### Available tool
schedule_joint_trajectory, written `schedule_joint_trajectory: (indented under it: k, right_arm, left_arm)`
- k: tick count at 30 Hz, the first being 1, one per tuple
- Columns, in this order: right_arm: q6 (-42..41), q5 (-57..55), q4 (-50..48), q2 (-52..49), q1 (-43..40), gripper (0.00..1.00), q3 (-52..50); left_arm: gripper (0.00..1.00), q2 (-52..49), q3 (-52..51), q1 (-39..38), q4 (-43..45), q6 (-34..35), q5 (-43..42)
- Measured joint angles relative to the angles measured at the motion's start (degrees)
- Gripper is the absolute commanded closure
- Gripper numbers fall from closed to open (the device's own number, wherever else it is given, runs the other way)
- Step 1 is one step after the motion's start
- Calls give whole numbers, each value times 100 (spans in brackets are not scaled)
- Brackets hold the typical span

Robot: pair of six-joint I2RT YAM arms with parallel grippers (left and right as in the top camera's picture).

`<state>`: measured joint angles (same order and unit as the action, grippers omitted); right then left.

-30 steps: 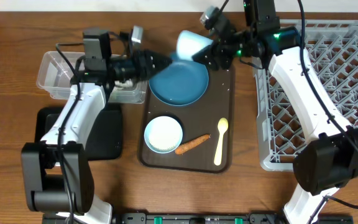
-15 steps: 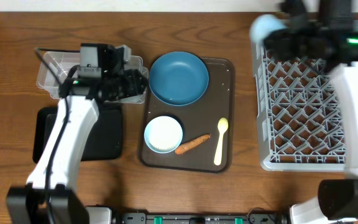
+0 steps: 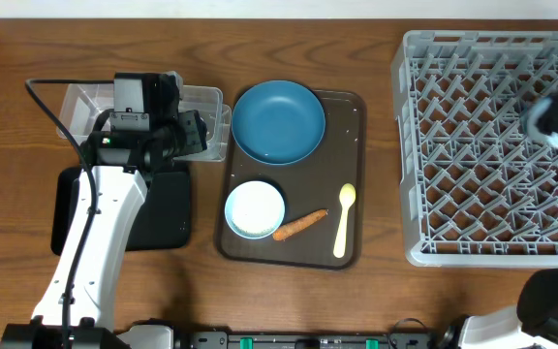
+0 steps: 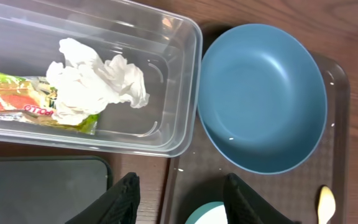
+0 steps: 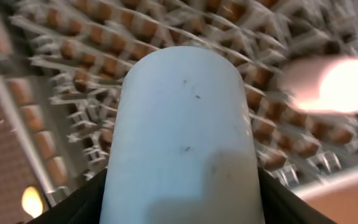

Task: Sort waste into correct bins and load items into the dishwasher rack
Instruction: 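Carry the cup with the right gripper and place it in the rack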

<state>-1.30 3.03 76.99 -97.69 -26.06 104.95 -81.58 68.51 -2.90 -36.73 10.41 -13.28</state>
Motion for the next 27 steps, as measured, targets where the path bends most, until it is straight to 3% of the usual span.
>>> schedule_joint_trajectory:
  k: [6, 19, 22, 27]
  right_arm:
    - [-155, -111, 188, -400, -507, 75, 0]
    - [-216, -153, 122, -1639, -726, 76, -2]
    - [-216, -153, 151, -1744, -723, 66, -2]
    - [-240, -153, 157, -1746, -726, 28, -2]
  left_arm:
    - [52, 0, 0, 0, -11, -2, 20]
    - [51, 0, 0, 0, -37, -2, 20]
    - [51, 0, 0, 0, -37, -2, 20]
    - [51, 0, 0, 0, -37, -2, 20]
